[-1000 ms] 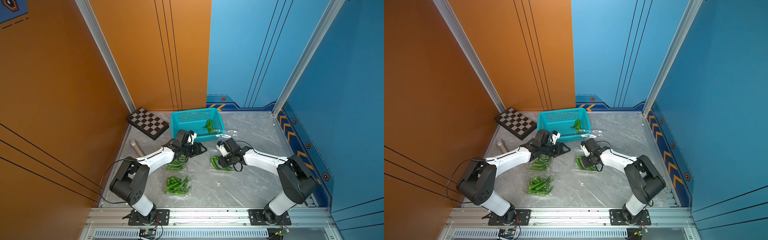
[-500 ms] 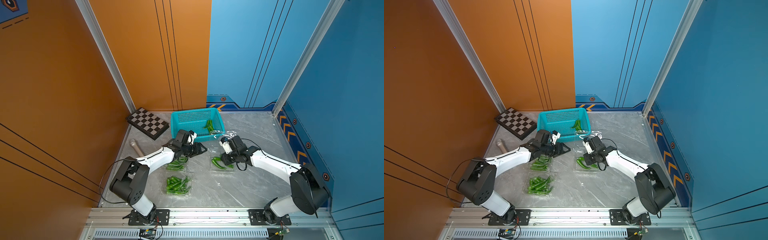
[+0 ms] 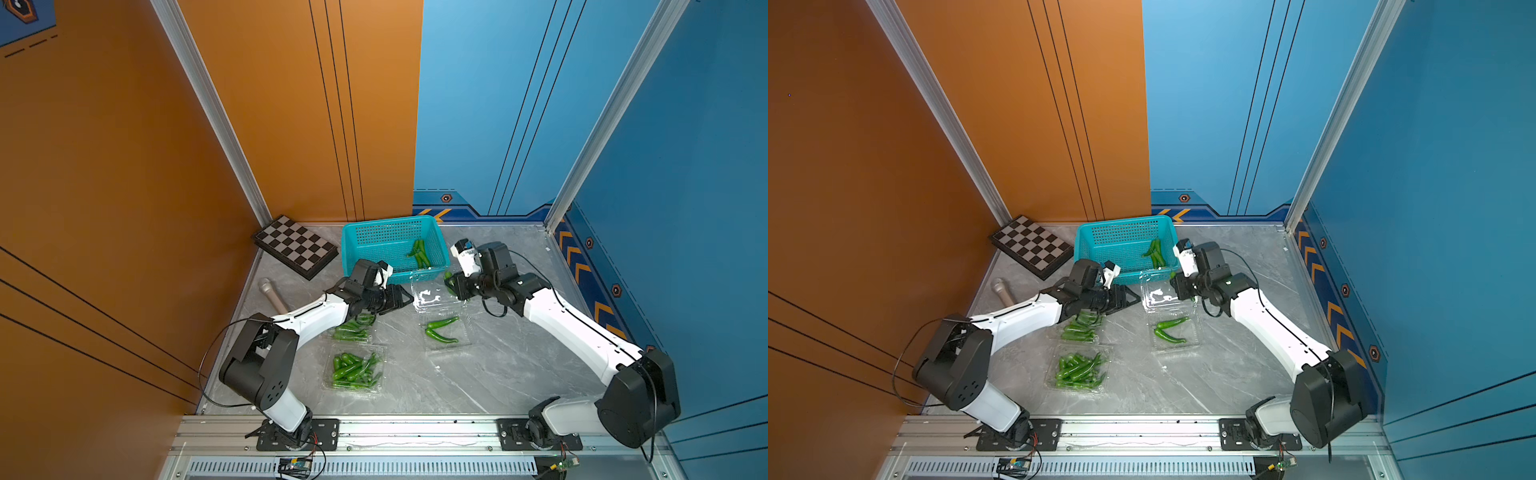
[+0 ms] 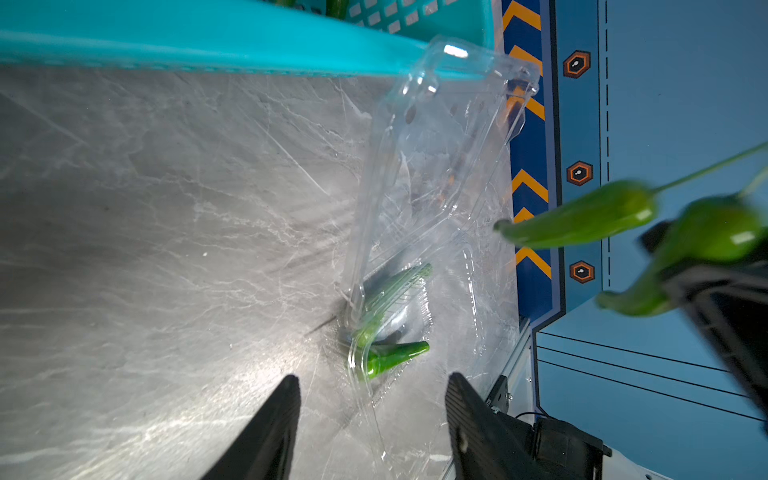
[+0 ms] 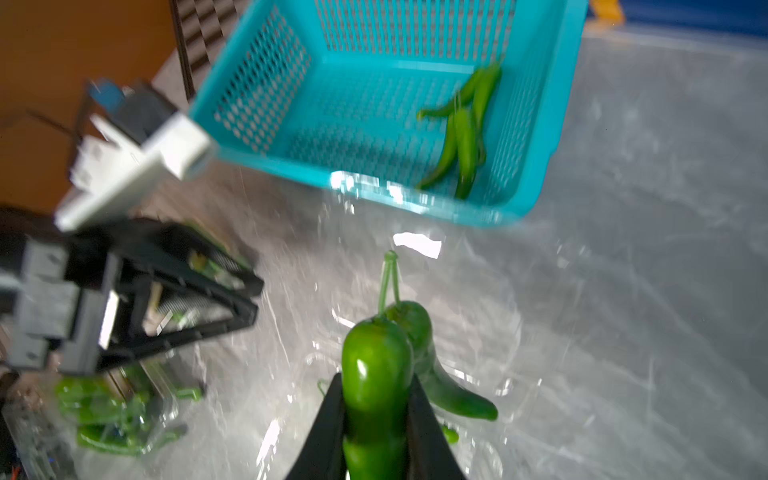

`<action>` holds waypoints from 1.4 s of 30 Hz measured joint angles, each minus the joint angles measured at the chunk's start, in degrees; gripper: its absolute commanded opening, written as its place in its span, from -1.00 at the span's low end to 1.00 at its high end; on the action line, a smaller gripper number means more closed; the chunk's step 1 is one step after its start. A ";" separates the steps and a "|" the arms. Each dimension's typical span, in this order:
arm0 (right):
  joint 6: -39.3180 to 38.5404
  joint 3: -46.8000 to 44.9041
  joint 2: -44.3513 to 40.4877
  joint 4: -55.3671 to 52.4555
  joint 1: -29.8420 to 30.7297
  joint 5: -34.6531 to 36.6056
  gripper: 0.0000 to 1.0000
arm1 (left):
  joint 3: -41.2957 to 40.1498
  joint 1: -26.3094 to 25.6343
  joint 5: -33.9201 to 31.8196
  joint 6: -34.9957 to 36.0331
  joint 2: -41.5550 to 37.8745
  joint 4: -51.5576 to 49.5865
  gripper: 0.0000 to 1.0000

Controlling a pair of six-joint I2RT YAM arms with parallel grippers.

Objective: Take small green peppers out of containers
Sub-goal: Pick up the green pepper from the packing box, then place the green pepper in the basket.

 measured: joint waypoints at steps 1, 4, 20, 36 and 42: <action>-0.33 3.43 1.55 0.22 -0.39 -0.44 -0.73 | -0.04 0.00 0.02 0.00 0.00 0.00 0.17; -1.11 14.32 8.15 1.03 -0.98 -2.08 -0.66 | -0.33 0.02 0.02 0.00 -0.07 0.07 0.17; -0.17 52.57 52.13 -1.22 -3.58 -6.08 0.14 | -2.38 2.36 0.00 0.02 -4.57 -0.28 0.19; -4.74 15.98 11.72 -0.90 -2.67 -4.28 0.21 | -2.71 2.75 0.07 0.44 -3.41 -0.26 0.20; -4.94 -4.20 1.20 -0.50 3.50 1.36 0.17 | -1.64 2.71 0.44 0.46 0.22 -0.37 0.17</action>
